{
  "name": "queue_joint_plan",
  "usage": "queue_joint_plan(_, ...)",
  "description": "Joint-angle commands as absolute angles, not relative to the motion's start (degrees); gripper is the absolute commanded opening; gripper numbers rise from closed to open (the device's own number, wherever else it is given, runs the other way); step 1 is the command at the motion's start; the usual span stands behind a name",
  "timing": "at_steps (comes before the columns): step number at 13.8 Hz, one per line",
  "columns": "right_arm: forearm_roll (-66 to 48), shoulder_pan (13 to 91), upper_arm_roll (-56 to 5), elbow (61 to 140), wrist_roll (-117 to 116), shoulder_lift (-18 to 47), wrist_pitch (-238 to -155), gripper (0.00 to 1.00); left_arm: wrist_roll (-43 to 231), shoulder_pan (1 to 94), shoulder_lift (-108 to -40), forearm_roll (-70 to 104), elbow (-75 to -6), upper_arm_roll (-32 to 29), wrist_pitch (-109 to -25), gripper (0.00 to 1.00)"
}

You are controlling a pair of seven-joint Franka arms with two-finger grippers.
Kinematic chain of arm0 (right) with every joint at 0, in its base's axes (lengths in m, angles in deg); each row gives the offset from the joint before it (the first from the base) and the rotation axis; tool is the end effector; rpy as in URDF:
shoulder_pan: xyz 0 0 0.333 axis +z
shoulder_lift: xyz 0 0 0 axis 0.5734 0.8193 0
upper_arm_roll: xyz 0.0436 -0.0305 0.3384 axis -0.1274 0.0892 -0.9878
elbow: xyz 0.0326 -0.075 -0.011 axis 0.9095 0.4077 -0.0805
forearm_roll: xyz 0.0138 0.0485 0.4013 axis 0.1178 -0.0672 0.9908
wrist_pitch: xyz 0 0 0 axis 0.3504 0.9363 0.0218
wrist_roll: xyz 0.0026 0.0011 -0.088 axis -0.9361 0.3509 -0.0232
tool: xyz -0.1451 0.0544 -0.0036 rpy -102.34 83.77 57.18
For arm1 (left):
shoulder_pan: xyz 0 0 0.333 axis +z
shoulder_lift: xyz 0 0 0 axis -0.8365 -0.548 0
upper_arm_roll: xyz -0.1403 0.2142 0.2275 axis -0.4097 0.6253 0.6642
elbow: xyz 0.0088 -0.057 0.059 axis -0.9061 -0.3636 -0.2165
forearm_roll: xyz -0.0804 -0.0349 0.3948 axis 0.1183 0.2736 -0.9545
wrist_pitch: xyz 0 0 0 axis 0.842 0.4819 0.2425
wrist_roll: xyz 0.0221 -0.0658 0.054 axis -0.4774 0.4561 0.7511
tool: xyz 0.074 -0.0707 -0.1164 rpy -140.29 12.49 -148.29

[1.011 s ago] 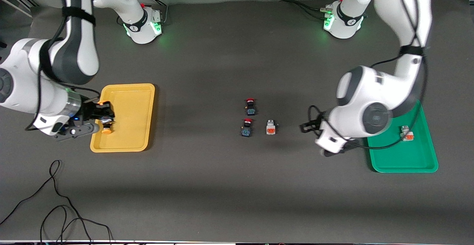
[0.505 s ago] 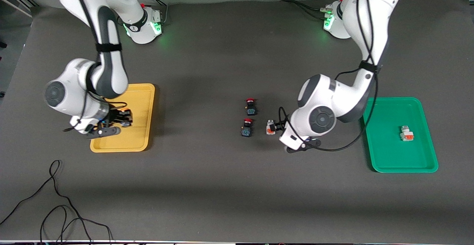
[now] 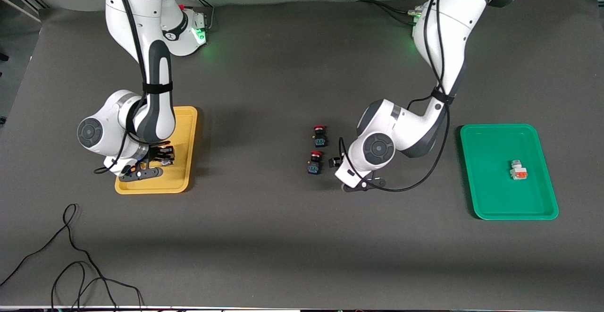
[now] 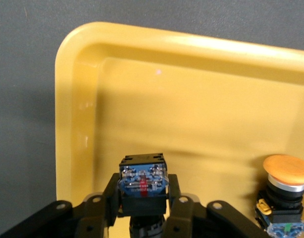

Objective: Place green and yellow buttons in trays
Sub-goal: 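Place the yellow button in the yellow tray while the left gripper reaches, then grasp the second white button with the left gripper while the right gripper withdraws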

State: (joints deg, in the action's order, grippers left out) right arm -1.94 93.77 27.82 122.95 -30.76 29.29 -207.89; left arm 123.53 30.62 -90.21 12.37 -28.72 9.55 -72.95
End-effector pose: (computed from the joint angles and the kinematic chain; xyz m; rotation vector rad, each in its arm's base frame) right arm 0.5625 0.0252 0.1834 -3.1036 -0.2123 0.1724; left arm 0.5991 -0.3912 0.1824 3.0692 0.1805 -0.2872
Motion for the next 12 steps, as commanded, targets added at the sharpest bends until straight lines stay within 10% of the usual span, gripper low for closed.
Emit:
queue_joint_plan(1,-0.6,93.3,27.7,121.7,-31.8,29.1,-206.9,0.87,123.3,28.6,-91.0,9.1,-28.7,10.5,-73.9,0.96)
queue_joint_plan(5,-1.2,93.8,28.1,119.5,-30.0,27.6,-202.8,1.0,123.4,27.4,-91.3,9.1,-30.0,10.5,-75.8,0.93)
queue_joint_plan(6,-1.5,94.5,29.2,118.6,-29.5,26.9,-200.4,1.0,123.4,27.4,-91.5,9.1,-30.4,10.5,-77.0,0.8)
queue_joint_plan(8,-5.1,97.6,33.7,115.0,-29.0,25.9,-196.0,1.0,123.4,27.4,-91.7,9.2,-30.7,10.5,-77.8,0.14)
queue_joint_plan(9,-6.8,99.1,36.4,112.4,-27.6,25.7,-192.9,1.0,124.1,27.4,-91.7,9.2,-30.7,10.5,-77.9,0.0)
queue_joint_plan(12,-8.2,100.6,41.5,103.3,-26.9,25.6,-181.6,1.0,124.6,27.6,-91.4,9.9,-30.6,10.5,-77.8,0.0)
